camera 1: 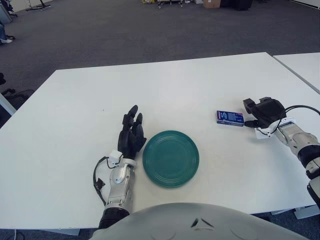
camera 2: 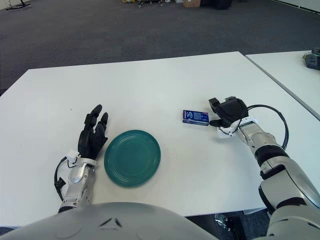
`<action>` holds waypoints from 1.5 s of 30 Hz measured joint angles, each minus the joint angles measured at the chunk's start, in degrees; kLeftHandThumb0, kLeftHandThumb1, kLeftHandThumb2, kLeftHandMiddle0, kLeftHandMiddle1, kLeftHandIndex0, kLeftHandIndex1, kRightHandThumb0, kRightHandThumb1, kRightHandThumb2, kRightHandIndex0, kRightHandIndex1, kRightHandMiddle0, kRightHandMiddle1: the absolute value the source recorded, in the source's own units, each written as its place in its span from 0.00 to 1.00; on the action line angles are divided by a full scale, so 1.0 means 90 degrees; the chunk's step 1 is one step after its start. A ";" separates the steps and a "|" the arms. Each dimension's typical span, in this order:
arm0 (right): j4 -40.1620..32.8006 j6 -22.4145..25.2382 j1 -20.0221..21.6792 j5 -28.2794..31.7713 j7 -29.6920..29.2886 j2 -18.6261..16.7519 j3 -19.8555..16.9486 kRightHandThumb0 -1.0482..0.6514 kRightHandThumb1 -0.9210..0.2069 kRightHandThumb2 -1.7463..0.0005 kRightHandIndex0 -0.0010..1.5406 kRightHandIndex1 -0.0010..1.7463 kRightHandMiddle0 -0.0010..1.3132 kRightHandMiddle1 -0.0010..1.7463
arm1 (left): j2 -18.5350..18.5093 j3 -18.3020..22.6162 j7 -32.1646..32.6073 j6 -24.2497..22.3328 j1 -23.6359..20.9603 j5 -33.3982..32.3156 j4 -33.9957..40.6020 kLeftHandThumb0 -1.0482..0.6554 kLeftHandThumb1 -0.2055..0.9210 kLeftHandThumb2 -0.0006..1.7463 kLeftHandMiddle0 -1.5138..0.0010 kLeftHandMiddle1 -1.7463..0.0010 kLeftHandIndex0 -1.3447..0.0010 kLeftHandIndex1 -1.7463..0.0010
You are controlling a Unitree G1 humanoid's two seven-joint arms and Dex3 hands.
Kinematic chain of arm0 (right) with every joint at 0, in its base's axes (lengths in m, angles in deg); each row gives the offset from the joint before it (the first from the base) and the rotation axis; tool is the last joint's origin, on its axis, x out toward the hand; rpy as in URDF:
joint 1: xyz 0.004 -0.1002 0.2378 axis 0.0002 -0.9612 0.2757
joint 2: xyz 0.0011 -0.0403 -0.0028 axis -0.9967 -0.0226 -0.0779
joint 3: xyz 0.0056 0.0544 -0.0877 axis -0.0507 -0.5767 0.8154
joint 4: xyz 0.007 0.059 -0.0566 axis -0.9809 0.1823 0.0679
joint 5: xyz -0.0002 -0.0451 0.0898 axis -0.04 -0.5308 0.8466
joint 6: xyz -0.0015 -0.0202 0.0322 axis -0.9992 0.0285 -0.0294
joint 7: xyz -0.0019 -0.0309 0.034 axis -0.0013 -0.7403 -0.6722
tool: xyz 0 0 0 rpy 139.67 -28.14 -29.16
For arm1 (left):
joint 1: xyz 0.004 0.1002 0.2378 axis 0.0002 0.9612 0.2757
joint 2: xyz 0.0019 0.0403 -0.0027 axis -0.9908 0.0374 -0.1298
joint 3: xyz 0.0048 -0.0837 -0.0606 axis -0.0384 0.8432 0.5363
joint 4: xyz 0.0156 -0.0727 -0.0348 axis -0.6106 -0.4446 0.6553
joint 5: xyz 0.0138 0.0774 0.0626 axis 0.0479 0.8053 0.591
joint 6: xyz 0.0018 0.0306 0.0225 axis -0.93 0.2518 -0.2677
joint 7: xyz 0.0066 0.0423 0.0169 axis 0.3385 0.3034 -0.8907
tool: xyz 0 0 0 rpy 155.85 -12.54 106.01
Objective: Put the gum into the plate.
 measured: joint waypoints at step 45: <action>-0.3356 -0.0482 0.0673 0.2131 0.7683 0.0848 -0.0964 0.00 0.00 0.45 0.00 0.00 0.00 0.00 | -0.0002 0.0081 -0.0443 -0.0150 -0.0002 -0.0142 0.0006 0.02 1.00 0.38 0.80 0.99 1.00 0.64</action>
